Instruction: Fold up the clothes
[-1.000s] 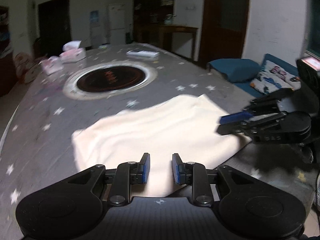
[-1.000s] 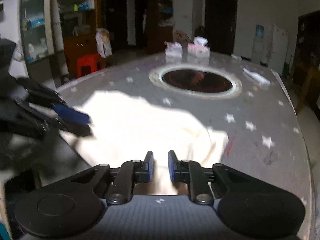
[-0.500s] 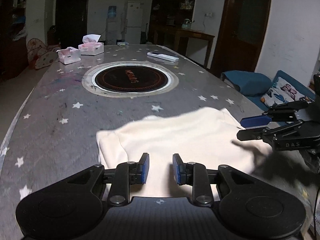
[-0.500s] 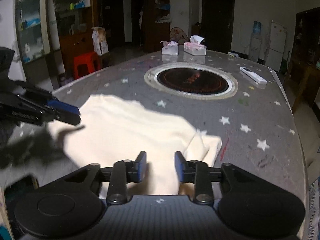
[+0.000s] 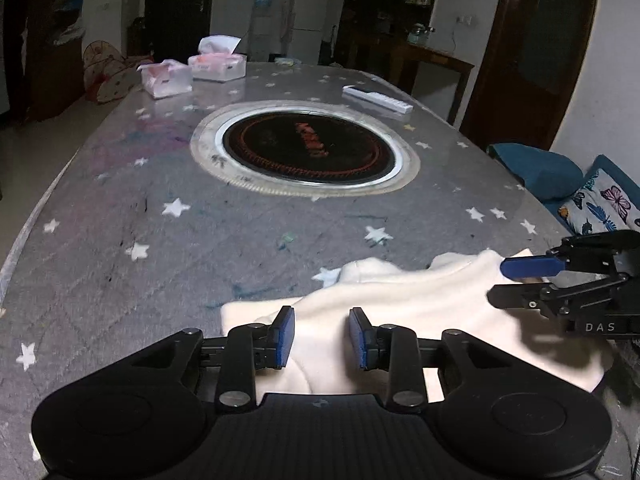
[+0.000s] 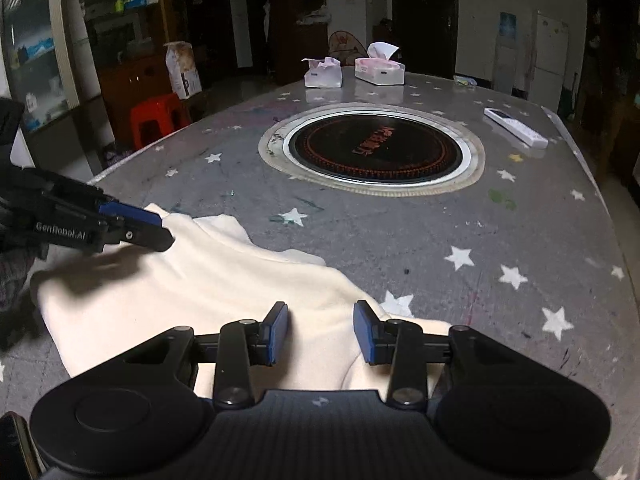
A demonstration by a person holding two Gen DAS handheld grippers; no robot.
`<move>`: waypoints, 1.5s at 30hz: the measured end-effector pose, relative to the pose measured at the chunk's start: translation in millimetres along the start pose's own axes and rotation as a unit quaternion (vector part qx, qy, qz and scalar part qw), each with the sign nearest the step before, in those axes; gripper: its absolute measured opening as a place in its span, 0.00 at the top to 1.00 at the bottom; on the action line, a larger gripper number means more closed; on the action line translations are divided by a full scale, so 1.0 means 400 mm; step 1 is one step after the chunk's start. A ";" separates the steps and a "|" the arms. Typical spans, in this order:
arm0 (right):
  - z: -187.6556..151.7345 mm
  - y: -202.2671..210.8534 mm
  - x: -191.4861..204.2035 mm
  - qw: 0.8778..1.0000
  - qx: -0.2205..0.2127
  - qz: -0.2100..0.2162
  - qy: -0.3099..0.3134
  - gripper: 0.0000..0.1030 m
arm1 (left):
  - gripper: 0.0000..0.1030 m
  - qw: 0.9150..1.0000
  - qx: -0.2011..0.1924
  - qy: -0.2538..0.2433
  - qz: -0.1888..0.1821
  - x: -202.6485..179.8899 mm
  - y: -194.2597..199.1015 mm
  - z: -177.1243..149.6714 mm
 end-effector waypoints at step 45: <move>-0.119 0.118 0.178 0.998 0.005 -0.005 0.057 0.52 | 0.59 0.999 -0.030 -0.036 0.027 -0.072 0.179 -0.152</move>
Point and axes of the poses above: each gripper's, at about its wrist camera, not at the fingertips, and y roughly against the way its jaws point, x to its left, z to its top, the point moved 1 cm from there along -y, roughly the way its jaws point, and after that the axes turned 13 degrees about z, right-handed, at the moved point
